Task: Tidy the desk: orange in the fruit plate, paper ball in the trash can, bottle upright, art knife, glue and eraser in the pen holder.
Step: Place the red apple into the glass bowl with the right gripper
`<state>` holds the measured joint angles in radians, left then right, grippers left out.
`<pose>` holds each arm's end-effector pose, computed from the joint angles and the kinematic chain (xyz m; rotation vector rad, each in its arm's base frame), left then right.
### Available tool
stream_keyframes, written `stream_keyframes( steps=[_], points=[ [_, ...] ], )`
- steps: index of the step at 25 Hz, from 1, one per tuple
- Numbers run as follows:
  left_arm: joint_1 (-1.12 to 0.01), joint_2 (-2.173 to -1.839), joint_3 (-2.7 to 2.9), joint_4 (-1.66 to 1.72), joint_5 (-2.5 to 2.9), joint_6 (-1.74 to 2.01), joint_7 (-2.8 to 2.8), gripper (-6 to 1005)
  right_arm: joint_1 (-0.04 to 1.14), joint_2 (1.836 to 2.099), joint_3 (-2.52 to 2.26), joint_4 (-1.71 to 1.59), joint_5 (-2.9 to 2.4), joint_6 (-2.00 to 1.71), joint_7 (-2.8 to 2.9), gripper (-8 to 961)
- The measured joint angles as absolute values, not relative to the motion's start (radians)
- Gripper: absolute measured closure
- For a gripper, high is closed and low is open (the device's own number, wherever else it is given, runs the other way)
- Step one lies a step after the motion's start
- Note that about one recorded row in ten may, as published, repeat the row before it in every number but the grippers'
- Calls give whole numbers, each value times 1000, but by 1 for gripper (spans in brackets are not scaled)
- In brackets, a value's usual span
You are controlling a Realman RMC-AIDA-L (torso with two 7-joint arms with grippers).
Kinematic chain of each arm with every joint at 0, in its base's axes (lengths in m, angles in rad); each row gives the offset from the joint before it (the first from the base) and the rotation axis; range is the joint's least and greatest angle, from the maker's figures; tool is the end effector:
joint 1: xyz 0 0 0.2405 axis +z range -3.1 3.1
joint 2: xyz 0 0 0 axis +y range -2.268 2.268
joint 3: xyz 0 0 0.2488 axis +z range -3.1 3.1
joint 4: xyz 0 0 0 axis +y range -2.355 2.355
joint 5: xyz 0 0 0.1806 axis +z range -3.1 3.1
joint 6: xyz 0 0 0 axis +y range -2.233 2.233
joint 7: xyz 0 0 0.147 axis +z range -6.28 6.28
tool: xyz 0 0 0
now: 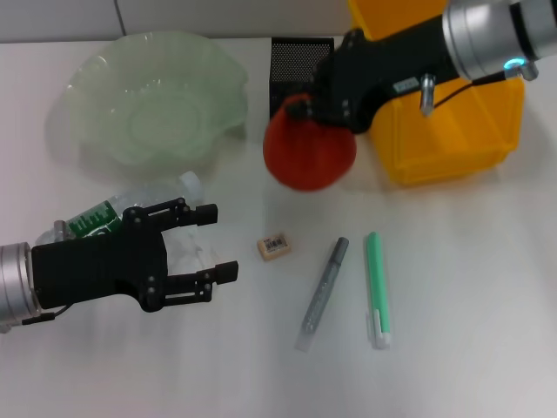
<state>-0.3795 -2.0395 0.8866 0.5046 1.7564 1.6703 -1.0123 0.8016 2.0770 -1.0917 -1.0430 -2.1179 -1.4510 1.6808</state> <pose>-0.2558 0.2471 -0.0109 -2.7646 -0.3519 -0.8873 0.1093 0.3651 -0.0035 -2.9250 0.0001 0.2244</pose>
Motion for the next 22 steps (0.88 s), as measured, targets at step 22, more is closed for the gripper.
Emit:
stream_keyframes(
  steps=[22],
  points=[
    [-378,-2047,879,505,1757,1688,-1016,216,1006,2091,-1270,-547,-1337,-905,1228,855]
  ],
)
